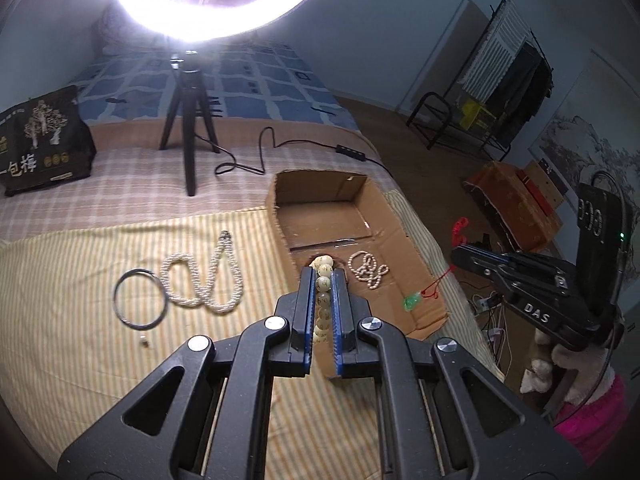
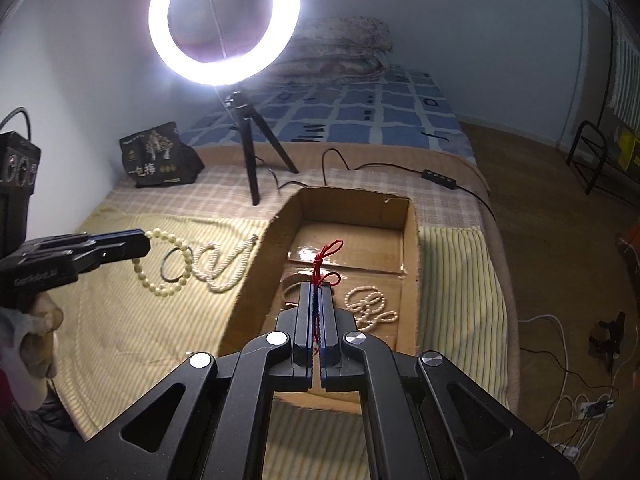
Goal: Organize jewelry
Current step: 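Carry the red cord pendant and beaded bracelet over the box with both tools, then open the right tool to drop the pendant while the left tool releases the bracelet, then withdraw both open tools from the box toward the remaining jewelry, then lower the left tool onto the pearl earring and close on it, then carry the pearl earring in the left tool over the box, then open the left tool to drop the earring into the box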
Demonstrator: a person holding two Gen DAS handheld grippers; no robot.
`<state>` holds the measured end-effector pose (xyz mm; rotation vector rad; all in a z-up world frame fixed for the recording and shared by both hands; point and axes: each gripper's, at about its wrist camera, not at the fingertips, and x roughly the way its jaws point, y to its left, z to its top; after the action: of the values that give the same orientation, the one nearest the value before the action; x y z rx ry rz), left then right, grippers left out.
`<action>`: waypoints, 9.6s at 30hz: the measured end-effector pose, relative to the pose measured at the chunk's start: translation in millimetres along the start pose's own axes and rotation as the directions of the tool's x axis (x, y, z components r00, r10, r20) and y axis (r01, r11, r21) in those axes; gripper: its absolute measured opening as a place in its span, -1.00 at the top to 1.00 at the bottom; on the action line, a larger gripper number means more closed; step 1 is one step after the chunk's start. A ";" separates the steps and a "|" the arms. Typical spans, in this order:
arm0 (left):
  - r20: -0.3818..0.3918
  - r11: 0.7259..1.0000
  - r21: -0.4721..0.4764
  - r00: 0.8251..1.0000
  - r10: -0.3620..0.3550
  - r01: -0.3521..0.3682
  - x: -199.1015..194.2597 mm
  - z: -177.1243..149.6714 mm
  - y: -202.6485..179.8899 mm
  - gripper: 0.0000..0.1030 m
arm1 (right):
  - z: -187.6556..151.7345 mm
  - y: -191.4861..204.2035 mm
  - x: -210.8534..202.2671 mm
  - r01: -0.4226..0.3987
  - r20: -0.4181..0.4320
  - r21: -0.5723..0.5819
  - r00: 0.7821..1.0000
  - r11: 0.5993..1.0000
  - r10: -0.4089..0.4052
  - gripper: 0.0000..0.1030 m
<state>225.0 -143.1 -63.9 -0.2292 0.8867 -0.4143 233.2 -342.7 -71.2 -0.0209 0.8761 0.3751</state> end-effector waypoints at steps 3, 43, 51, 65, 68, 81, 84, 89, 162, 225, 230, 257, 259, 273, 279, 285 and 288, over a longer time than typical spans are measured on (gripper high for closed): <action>0.000 1.000 0.010 1.000 0.007 -0.007 8.3 -1.3 -9.7 0.90 | -1.9 -9.9 5.8 -0.005 -0.010 0.010 1.000 1.000 0.005 0.99; -0.045 0.993 0.109 0.997 0.060 -0.055 48.2 -15.1 -58.9 0.40 | -15.5 -44.8 25.2 0.042 -0.027 0.073 0.999 0.996 -0.041 0.13; -0.033 0.992 0.111 0.997 0.067 -0.063 39.3 -16.2 -57.4 0.40 | -14.8 -39.4 16.1 0.064 -0.018 0.071 0.998 0.995 -0.063 0.12; 0.007 0.993 0.103 0.998 0.062 -0.062 4.6 -18.4 -51.7 0.40 | -11.8 -22.4 -12.1 0.150 0.005 0.061 0.989 0.987 -0.150 -0.31; 0.019 0.993 0.099 0.998 0.058 -0.060 -6.5 -19.2 -48.3 0.40 | -11.4 -15.4 -19.2 0.179 0.014 0.056 0.984 0.982 -0.180 -0.37; 0.078 0.992 0.088 0.993 0.084 -0.091 -57.0 -21.7 -9.4 -0.06 | -11.7 21.2 -36.8 0.265 0.023 0.043 0.964 0.963 -0.266 -0.38; 0.085 0.991 0.078 0.991 0.105 -0.112 -66.2 -22.9 7.0 -0.06 | -11.7 35.3 -38.4 0.279 0.033 0.034 0.960 0.960 -0.280 -0.39; 0.096 0.987 0.053 0.984 0.147 -0.153 -79.8 -25.5 40.6 -0.06 | -14.0 54.8 -39.0 0.266 0.061 0.023 0.962 0.964 -0.267 -0.39; -0.297 0.968 -0.080 0.933 0.205 -0.238 73.4 -58.4 180.3 0.79 | -90.3 162.2 135.7 -0.105 -0.280 -0.172 0.959 0.980 0.054 0.49; -0.025 0.991 0.031 0.991 0.131 -0.130 -8.4 -25.4 68.1 0.87 | -49.7 81.5 18.3 0.043 -0.031 -0.053 0.999 0.998 -0.045 0.83; -0.017 0.992 0.069 0.994 0.106 -0.104 -0.2 -23.3 41.8 0.87 | -46.9 58.7 17.6 0.067 -0.023 -0.015 0.997 0.998 -0.067 0.83; -0.060 0.982 0.181 0.997 0.057 -0.045 58.0 -30.5 -28.8 0.87 | -17.9 -13.4 51.5 0.107 -0.006 0.055 0.994 0.993 -0.107 0.83; -0.064 0.982 0.185 0.996 0.054 -0.041 61.5 -30.6 -31.1 0.87 | -16.4 -16.7 55.9 0.104 -0.008 0.060 0.995 0.993 -0.104 0.83; -0.090 0.980 0.194 0.994 0.053 -0.035 78.6 -32.4 -34.7 0.87 | -23.8 -25.0 70.6 0.085 -0.036 0.071 0.996 0.994 -0.083 0.83; -0.094 0.981 0.193 0.995 0.041 -0.022 80.2 -31.9 -35.2 0.87 | -24.0 -27.8 71.4 0.076 -0.040 0.080 0.997 0.994 -0.073 0.82; -0.103 0.981 0.193 0.994 0.047 -0.026 82.8 -31.2 -34.0 0.85 | -24.4 -26.8 71.3 0.081 -0.038 0.077 0.996 0.994 -0.079 0.80; -0.105 0.984 0.174 0.993 0.045 -0.026 83.6 -30.6 -29.8 0.29 | -24.8 -26.9 70.4 0.095 -0.030 0.079 0.995 0.992 -0.093 0.50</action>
<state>240.1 -207.5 -130.6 -0.0315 0.9546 -0.4709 264.2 -350.1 -143.8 0.0072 0.9119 0.2520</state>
